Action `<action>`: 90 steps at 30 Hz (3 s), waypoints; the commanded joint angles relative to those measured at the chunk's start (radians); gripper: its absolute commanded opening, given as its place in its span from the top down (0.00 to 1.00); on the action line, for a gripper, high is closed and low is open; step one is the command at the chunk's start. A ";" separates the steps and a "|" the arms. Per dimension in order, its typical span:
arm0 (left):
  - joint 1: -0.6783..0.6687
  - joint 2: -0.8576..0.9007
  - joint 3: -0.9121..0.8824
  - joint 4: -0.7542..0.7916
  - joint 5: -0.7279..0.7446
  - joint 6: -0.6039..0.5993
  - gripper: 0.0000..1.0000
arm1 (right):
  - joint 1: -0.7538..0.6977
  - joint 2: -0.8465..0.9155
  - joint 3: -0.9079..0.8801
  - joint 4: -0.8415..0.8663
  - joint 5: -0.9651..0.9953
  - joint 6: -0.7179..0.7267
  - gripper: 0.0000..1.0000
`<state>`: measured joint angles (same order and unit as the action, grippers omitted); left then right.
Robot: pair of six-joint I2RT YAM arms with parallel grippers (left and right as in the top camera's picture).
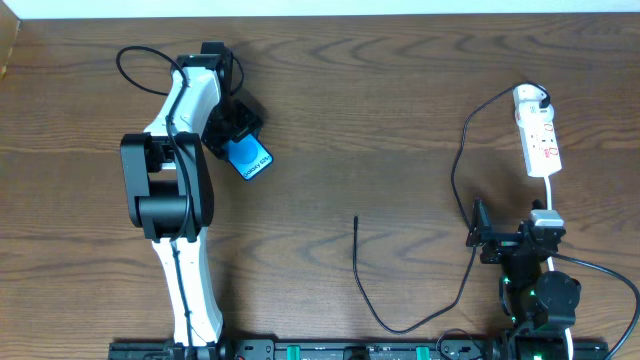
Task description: Plug charger to phone and switch on socket
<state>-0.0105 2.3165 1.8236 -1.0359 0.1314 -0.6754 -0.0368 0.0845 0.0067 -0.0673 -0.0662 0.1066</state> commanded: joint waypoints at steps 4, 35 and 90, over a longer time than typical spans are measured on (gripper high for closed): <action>0.004 0.006 -0.023 0.001 -0.039 0.005 0.35 | 0.006 -0.001 -0.001 -0.004 0.008 0.001 0.01; 0.005 -0.002 0.014 -0.003 -0.034 0.005 0.78 | 0.006 -0.001 -0.001 -0.004 0.008 0.001 0.01; 0.005 -0.189 0.016 0.012 0.299 0.030 0.85 | 0.006 -0.001 -0.001 -0.004 0.008 0.001 0.01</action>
<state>-0.0093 2.1769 1.8259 -1.0344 0.2176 -0.6540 -0.0368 0.0845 0.0067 -0.0673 -0.0662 0.1066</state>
